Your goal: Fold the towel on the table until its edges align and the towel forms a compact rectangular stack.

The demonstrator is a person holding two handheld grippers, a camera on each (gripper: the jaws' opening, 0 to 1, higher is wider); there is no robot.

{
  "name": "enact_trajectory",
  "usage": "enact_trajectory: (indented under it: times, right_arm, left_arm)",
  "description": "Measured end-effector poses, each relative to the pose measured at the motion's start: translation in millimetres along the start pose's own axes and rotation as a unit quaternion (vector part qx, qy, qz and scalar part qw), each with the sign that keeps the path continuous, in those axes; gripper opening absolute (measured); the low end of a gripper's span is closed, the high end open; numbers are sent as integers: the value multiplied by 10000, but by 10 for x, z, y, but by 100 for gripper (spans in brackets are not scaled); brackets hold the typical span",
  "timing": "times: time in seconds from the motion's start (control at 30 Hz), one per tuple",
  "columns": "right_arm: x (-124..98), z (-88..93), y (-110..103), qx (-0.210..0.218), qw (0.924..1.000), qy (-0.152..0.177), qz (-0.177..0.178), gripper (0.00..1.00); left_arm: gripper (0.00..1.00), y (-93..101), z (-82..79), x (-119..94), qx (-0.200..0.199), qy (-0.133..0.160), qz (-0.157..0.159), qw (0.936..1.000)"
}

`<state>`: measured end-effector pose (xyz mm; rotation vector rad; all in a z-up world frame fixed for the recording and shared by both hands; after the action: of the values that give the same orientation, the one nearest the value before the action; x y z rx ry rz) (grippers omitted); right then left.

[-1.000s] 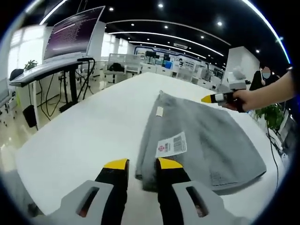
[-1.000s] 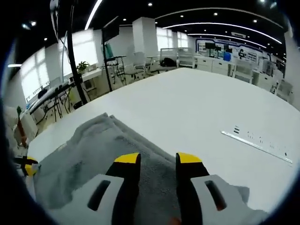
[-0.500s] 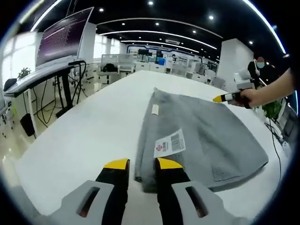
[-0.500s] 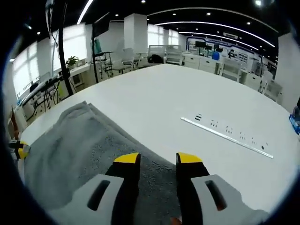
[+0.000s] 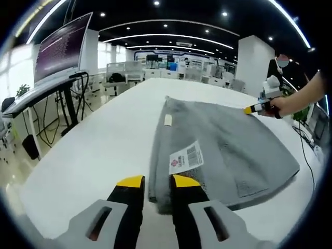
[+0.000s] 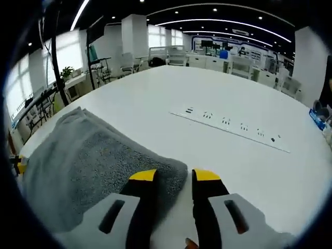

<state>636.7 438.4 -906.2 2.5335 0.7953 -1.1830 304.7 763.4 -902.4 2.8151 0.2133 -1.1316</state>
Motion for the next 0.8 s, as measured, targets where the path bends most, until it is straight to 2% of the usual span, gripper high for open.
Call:
enact_trajectory:
  times: [0.1, 0.23, 0.33, 0.47, 0.6, 0.73, 0.8]
  right_arm:
    - [31, -1, -17, 58, 9999, 61, -73, 21]
    - [23, -10, -34, 198, 9996, 136, -125, 20]
    - [25, -11, -45, 83, 9998, 118, -141, 19]
    - [-12, -4, -75, 72, 9997, 106, -191, 15]
    - [-37, 2, -93, 39, 9998, 157, -124, 7]
    - [-57, -19, -130, -266, 9994, 222, -58, 5]
    - [-66, -17, -103, -289, 9993, 209, -59, 5]
  left_arm:
    - [17, 35, -11, 5, 30, -3, -57, 10000]
    - [14, 52, -16, 8, -126, 94, -154, 9998]
    - [13, 79, -17, -2, -171, 104, -212, 9996]
    - [9, 156, -15, 6, -91, 149, -452, 9988]
    - [8, 146, -5, 9, -222, 154, -439, 9987]
    - [7, 172, -2, 2, -223, 171, -480, 9984]
    - [7, 173, 1, 0, -175, 145, -458, 9987]
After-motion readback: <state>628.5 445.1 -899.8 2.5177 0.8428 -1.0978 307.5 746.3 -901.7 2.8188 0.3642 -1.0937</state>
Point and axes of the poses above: the point that each gripper's makers call its tool centre point, and the gripper's own axes: x roughly forward along the fingers, y roughly to its right, z roughly out of its underside, the point moved 2 cm from there along -x, roughly backward along the fingers, and after that the axes turned 13 degrees about -y, right-handed, at the moved point
